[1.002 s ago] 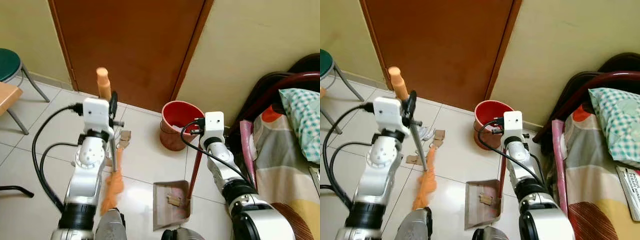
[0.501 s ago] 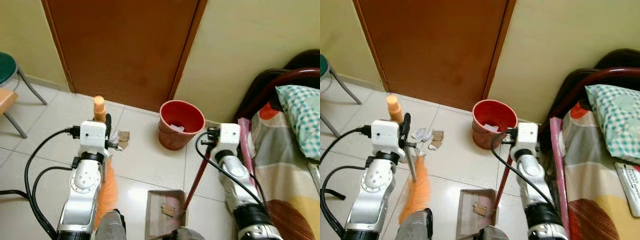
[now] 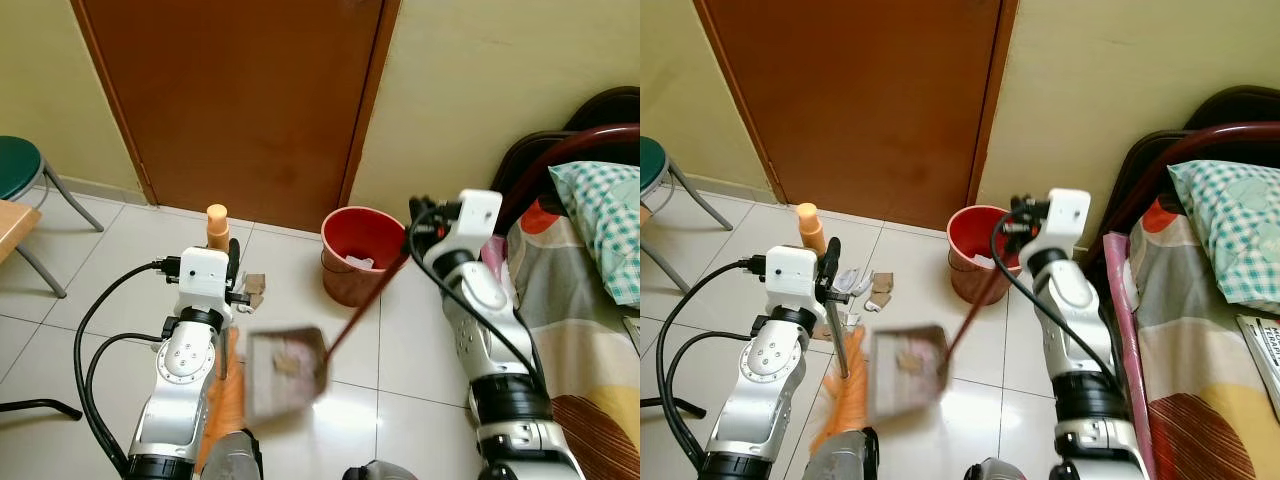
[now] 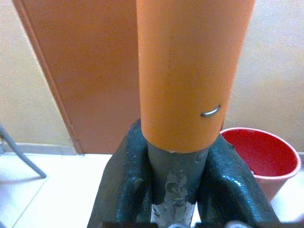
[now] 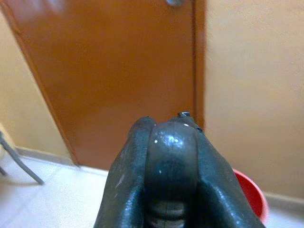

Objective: Sweep floor

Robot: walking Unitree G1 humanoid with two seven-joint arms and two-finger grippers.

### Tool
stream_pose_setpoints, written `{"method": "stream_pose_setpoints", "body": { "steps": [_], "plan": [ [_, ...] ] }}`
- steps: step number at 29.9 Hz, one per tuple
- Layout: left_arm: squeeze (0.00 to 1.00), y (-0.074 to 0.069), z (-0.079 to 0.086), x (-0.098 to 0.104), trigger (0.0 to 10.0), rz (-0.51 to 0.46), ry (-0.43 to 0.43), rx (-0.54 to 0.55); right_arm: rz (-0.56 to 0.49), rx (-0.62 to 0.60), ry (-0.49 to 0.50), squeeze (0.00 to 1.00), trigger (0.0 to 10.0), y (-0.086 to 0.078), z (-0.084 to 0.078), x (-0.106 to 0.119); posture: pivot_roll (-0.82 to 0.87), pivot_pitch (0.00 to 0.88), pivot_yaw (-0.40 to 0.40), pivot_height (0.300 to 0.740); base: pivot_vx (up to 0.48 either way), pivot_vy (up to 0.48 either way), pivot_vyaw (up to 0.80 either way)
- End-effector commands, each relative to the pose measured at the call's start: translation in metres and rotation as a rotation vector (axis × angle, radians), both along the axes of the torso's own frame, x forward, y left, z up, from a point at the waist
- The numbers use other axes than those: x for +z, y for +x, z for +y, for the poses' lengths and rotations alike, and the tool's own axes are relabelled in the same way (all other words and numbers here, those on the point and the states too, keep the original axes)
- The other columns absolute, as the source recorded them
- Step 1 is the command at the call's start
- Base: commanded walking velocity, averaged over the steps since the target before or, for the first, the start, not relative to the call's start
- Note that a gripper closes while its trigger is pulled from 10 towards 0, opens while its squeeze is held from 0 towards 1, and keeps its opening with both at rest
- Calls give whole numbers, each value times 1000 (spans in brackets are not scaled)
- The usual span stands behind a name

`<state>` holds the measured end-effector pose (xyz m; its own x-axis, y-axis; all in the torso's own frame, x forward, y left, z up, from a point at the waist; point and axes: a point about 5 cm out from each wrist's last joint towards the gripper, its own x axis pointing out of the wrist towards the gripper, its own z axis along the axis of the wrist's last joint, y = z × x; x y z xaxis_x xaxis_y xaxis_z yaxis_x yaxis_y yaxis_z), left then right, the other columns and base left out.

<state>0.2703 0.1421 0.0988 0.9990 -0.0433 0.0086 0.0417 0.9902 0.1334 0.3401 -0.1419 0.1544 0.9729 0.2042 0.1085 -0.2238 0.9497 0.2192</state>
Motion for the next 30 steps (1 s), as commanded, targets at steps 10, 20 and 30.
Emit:
{"method": "stream_pose_setpoints", "body": {
  "steps": [10,20,30],
  "plan": [
    [0,1,-8,-9,10000,36,-22,12,-146,-23,32,0,10000,28,0,64,51,34,-89,740,0,0,0],
    [0,5,-12,-10,10000,41,-26,9,-325,-196,-20,0,10000,46,-36,128,40,36,-85,740,0,0,0],
    [0,6,-12,-8,10000,37,-21,0,-554,-336,-139,0,10000,46,-52,190,61,52,-80,740,0,0,0]
  ]
}}
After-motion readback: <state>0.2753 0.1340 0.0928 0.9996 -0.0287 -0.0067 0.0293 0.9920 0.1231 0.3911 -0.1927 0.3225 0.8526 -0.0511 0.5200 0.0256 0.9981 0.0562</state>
